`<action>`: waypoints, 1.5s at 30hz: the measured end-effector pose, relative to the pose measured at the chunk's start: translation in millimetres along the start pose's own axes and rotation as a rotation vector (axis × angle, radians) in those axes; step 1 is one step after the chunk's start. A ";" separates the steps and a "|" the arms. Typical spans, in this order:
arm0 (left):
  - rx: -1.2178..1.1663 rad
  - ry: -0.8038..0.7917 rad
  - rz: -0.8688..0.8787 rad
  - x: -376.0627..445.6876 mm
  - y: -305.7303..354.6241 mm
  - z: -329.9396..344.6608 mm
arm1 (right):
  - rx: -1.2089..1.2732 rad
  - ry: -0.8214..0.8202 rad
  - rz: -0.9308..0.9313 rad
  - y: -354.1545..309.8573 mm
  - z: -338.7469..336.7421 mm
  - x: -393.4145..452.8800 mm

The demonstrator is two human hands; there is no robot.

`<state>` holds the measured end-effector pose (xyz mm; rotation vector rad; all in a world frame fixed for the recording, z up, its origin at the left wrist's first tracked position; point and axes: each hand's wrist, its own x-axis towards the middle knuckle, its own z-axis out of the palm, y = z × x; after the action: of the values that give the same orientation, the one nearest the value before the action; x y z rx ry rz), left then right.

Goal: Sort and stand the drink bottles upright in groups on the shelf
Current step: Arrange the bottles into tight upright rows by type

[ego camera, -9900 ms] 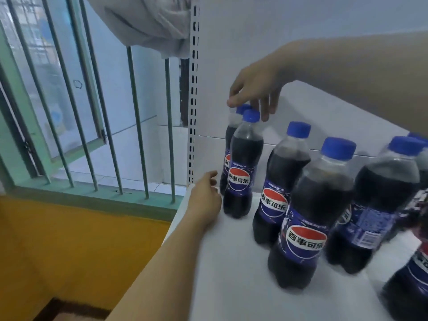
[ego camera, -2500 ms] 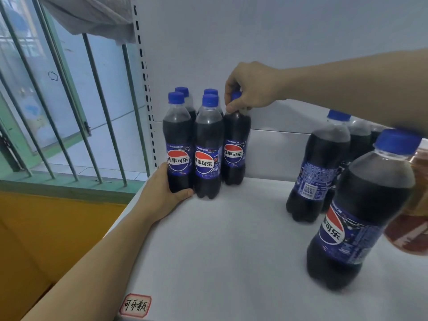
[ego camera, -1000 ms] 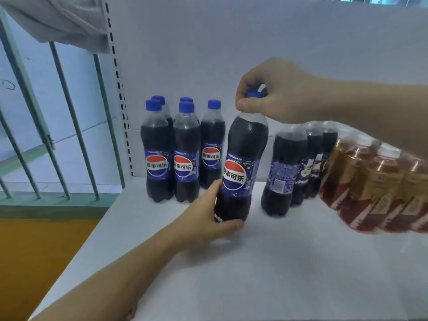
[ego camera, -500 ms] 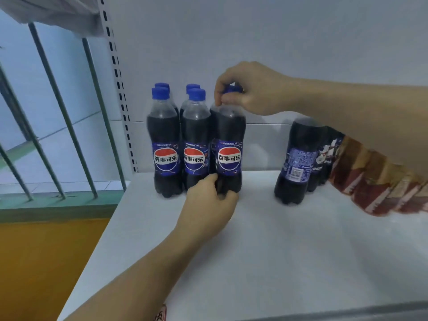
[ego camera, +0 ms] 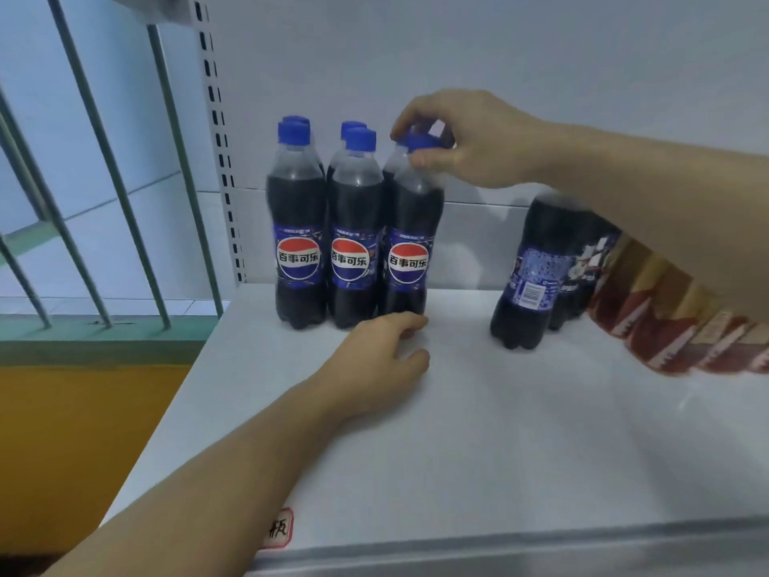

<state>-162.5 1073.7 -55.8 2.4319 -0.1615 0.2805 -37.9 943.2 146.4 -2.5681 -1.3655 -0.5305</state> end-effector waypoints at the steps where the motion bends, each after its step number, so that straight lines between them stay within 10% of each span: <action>1: 0.014 -0.007 0.007 -1.2 -1.4 1.0 | 0.014 0.009 0.032 1.3 -4.0 -2.2; 7: 0.044 -0.027 0.078 0.1 -5.1 4.8 | -0.120 0.053 0.265 24.4 -42.2 -34.8; 12: 0.071 -0.064 0.128 -0.5 -3.9 5.9 | -0.416 -0.270 0.505 38.6 -47.8 -65.7; 23: 0.249 -0.217 -0.001 14.9 23.9 -4.7 | 0.190 -0.027 0.313 42.6 -57.0 -89.7; 27: -0.382 -0.236 -0.216 33.9 58.2 8.2 | 0.419 -0.040 0.237 42.6 -75.6 -89.2; 40: -1.222 0.484 -0.597 74.4 111.6 107.8 | 0.162 -0.067 0.103 67.8 -64.4 -43.2; 45: -1.032 0.549 -0.722 90.1 96.3 97.9 | 0.227 -0.024 0.143 78.7 -46.6 -20.6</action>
<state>-77.7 933.3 -48.0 1.2076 0.6479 0.3876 6.3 868.4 181.4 -2.4686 -1.1633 -0.3035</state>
